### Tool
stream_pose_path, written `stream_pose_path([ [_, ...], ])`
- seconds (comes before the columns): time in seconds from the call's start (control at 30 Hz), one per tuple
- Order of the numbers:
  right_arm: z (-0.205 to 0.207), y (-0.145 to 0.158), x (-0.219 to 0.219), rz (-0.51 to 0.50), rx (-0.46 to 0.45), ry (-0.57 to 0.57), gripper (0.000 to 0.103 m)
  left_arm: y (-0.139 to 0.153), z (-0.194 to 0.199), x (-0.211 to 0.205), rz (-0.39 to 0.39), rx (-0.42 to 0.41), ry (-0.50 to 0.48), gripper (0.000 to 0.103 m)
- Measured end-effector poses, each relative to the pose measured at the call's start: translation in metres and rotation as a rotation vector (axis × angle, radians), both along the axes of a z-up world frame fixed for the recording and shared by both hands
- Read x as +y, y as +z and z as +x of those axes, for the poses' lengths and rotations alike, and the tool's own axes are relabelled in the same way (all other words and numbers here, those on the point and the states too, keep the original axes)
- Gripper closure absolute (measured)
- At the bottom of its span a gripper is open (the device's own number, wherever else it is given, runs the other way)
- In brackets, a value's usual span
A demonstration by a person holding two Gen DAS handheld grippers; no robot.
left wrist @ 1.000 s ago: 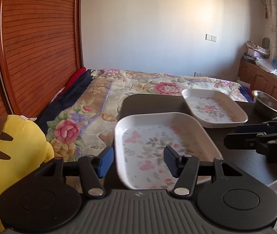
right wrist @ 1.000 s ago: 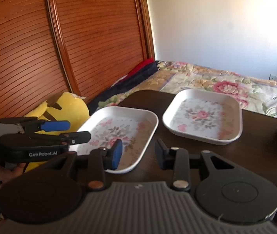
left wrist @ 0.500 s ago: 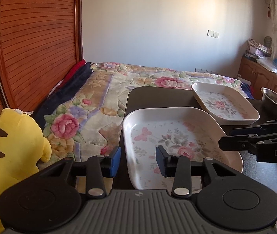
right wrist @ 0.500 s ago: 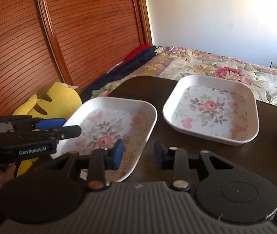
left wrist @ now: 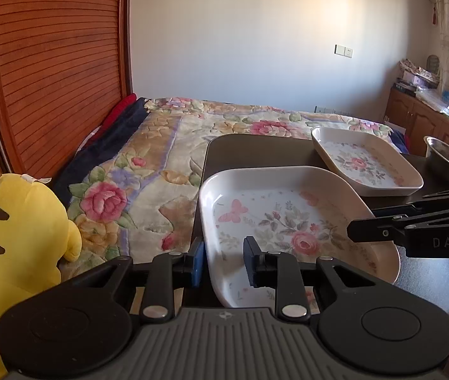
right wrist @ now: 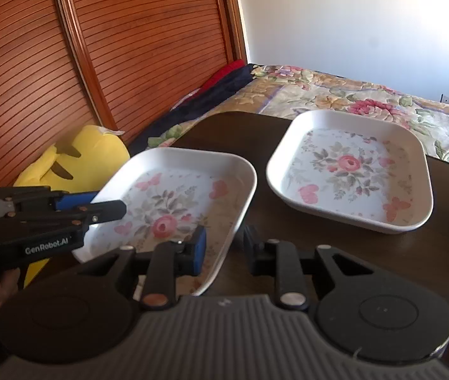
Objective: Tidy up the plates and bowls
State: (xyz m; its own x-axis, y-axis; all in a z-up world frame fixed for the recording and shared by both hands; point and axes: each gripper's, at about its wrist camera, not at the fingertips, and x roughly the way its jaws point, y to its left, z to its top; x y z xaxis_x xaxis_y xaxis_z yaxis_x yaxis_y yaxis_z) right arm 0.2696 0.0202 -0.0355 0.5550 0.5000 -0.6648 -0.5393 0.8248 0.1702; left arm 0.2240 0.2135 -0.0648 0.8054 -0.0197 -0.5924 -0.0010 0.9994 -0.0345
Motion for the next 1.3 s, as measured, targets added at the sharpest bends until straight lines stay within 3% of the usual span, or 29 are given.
stream_pose_path([
  [0.3, 0.002, -0.002, 0.000, -0.004, 0.006, 0.001, 0.085, 0.000, 0.001, -0.001, 0.005, 0.010, 0.003, 0.075],
  [0.77, -0.003, 0.001, -0.004, 0.006, 0.010, 0.004, 0.085, 0.009, -0.008, -0.006, 0.023, 0.006, 0.013, 0.075],
  [1.3, -0.024, 0.025, -0.022, 0.024, -0.040, -0.004, 0.085, 0.034, -0.030, -0.024, 0.045, -0.040, -0.005, 0.075],
])
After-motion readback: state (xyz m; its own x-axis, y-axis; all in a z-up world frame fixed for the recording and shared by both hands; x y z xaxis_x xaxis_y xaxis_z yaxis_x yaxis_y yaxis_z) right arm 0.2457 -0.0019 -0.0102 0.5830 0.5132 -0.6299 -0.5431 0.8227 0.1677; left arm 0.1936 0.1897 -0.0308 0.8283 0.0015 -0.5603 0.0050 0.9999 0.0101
